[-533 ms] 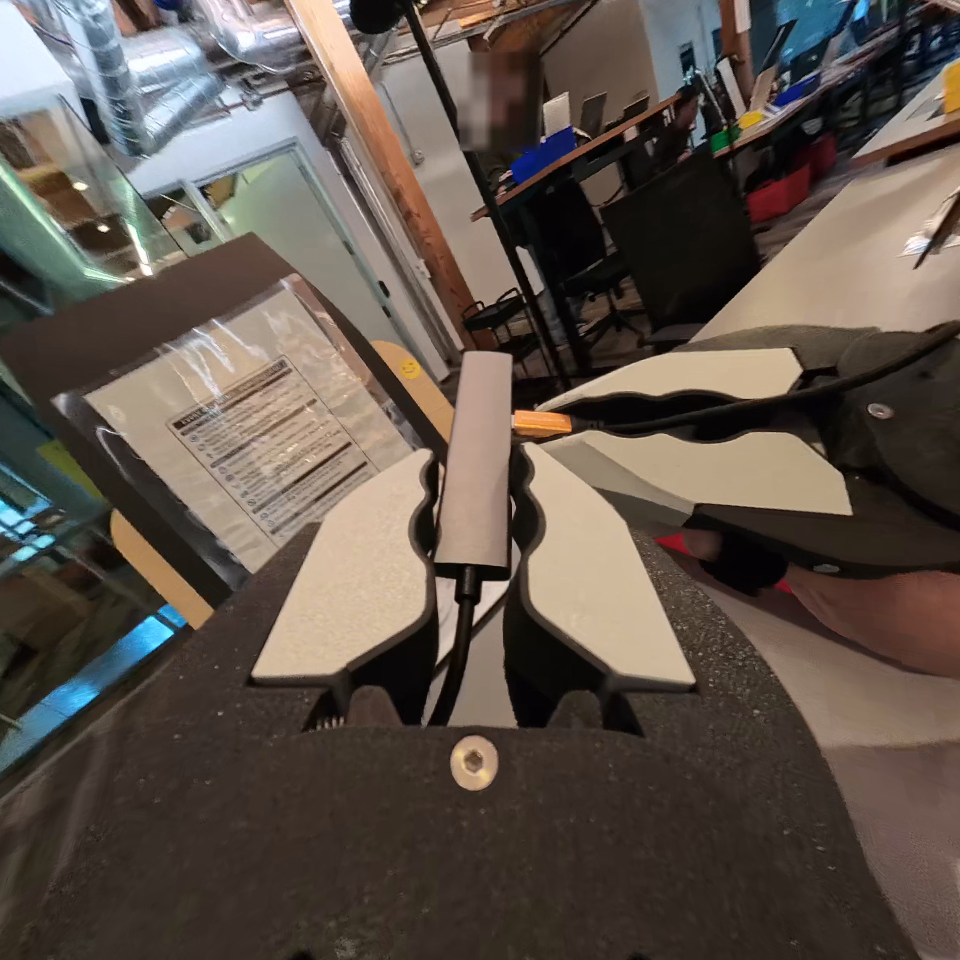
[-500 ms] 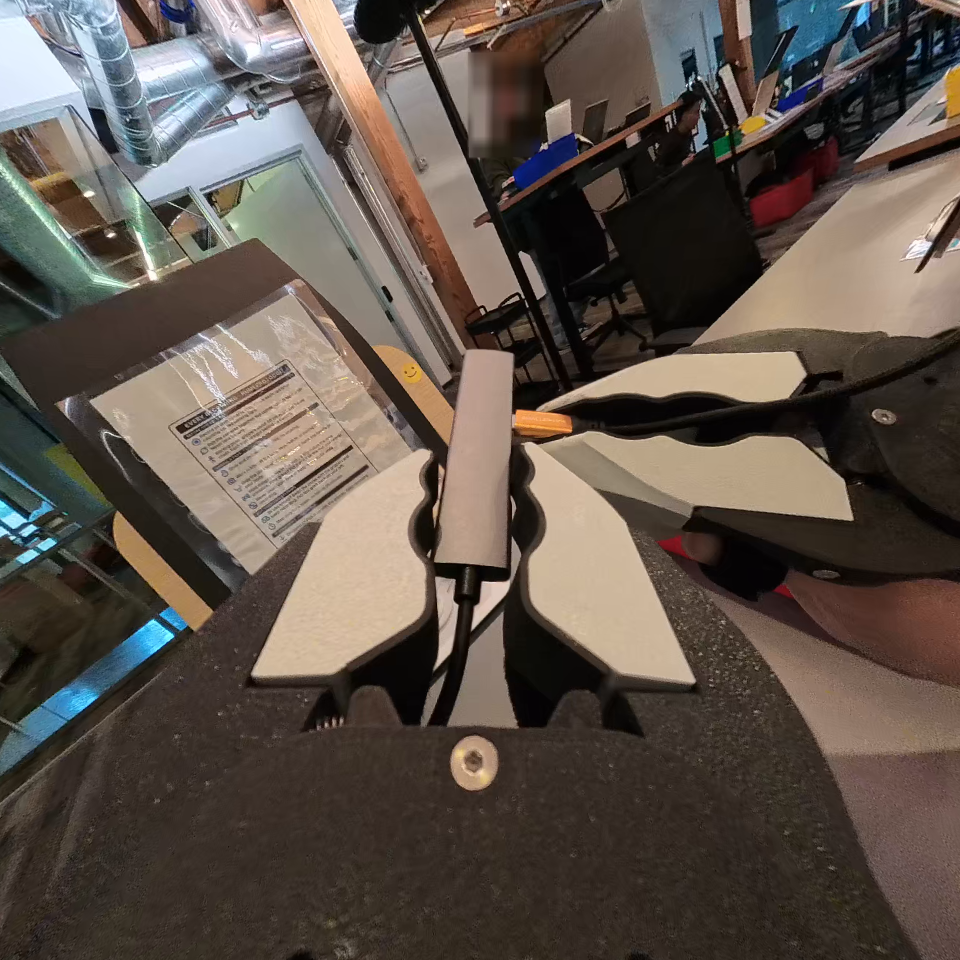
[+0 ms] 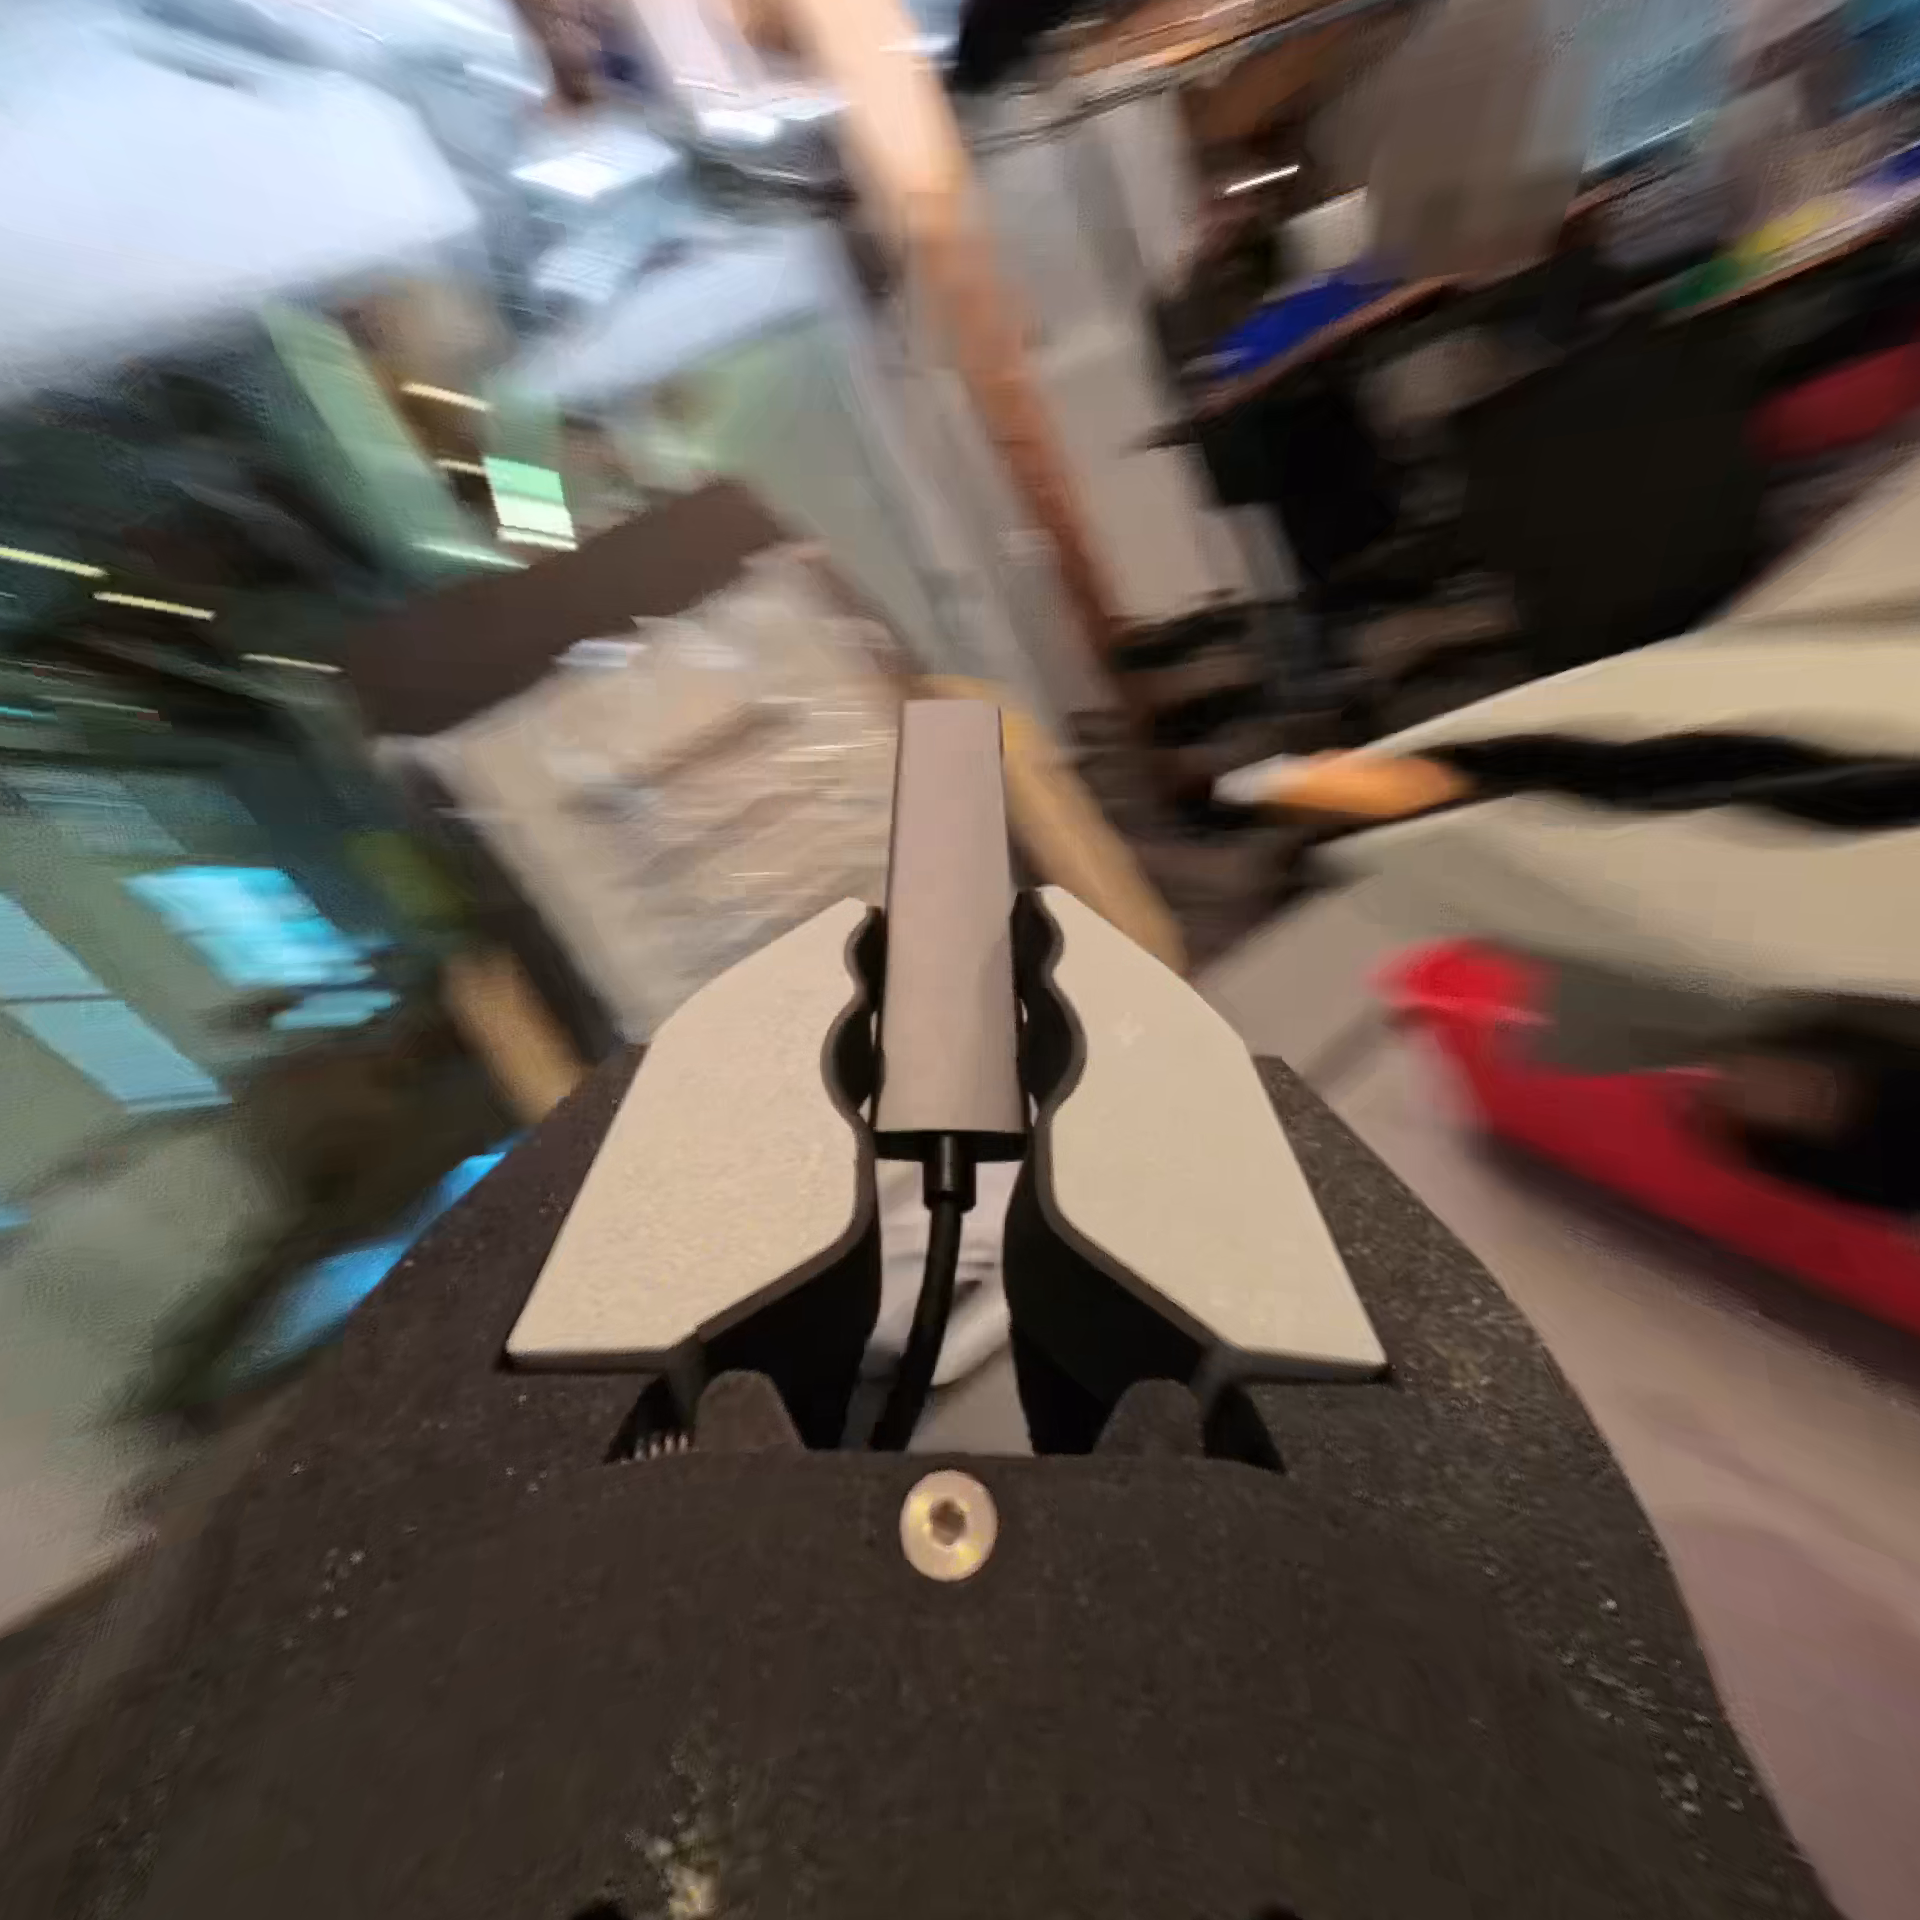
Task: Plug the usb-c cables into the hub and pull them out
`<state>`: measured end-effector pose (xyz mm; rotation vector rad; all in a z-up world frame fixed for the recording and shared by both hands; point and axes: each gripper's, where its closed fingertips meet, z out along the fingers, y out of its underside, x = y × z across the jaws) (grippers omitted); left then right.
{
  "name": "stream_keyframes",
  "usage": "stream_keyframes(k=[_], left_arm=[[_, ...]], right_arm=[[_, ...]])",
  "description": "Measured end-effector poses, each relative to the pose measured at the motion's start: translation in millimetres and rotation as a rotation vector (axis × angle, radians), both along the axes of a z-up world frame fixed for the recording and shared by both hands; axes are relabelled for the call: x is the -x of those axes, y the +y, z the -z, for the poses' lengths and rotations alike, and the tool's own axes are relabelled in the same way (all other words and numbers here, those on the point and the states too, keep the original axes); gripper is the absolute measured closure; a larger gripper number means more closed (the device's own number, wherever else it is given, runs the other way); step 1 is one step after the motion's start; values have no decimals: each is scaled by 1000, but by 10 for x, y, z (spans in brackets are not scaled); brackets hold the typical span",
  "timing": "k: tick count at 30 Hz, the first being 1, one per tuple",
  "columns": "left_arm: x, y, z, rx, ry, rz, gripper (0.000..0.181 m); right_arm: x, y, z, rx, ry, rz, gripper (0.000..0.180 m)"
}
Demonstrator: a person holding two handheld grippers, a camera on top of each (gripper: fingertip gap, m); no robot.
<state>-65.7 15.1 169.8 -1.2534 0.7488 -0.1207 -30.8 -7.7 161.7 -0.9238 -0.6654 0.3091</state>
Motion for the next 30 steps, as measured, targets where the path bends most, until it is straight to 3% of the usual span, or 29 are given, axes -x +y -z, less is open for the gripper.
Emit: stream_keyframes(k=[1,2,5,7,12,16,21,26,30], left_arm=[[325,117,-104,-87,-17,-187,157],[565,145,-190,-113,-56,-232,157],[772,-64,-380,52,-314,121,158],[893,-118,-427,115,-392,201,158],[859,-198,-394,162,-309,218,158],[705,-290,-406,143,-267,239,158],[542,-287,-319,164,-201,237,157],[427,-319,-279,181,-176,260,158],[397,-315,-248,192,-162,257,157]], right_arm=[[-37,-50,-47,-30,29,28,167],[-21,-98,-75,-42,21,35,167],[108,-166,-83,18,-17,-79,167],[191,-112,6,194,-68,-215,167],[-253,-388,-12,541,-187,-514,167],[-1032,-557,-182,682,2,-707,168],[-1537,-467,110,831,29,-715,169],[-1591,-623,482,917,-157,-717,168],[-1689,-491,838,1056,-215,-618,168]])
